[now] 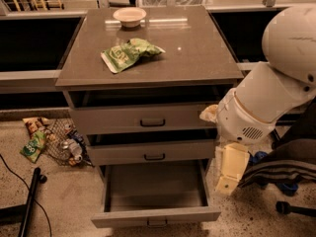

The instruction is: Close bottom drawer

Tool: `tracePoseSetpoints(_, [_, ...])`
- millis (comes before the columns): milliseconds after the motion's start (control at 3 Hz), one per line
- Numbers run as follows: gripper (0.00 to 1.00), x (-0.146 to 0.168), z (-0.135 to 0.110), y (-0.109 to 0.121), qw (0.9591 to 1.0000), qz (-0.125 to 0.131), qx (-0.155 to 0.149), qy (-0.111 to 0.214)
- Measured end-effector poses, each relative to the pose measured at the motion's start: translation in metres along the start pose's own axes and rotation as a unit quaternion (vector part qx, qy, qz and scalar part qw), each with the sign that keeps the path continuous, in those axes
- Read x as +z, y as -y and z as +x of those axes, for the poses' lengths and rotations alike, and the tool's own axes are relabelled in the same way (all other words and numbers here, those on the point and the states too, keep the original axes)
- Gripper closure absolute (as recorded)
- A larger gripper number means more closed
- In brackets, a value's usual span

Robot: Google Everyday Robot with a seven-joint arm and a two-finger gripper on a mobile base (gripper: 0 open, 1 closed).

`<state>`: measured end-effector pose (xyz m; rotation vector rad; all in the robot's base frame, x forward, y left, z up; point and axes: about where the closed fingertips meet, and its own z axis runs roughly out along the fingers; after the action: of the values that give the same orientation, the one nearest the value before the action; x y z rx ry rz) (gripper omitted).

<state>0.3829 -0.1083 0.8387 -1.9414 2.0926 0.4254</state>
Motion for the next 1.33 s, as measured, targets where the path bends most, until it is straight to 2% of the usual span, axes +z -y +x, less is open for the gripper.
tracePoseSetpoints(333, [0.00, 0.039, 0.007, -0.002, 0.9997, -0.018, 0.003, -0.015])
tracePoseSetpoints(667, [0.00, 0.108, 0.016, -0.005, 0.9983, -0.054, -0.007, -0.019])
tracePoseSetpoints(1000, [0.00, 0.165, 0.019, -0.007, 0.9967, -0.080, -0.014, -0.007])
tracePoseSetpoints(1333, [0.00, 0.219, 0.017, -0.008, 0.9946, -0.101, -0.009, 0.019])
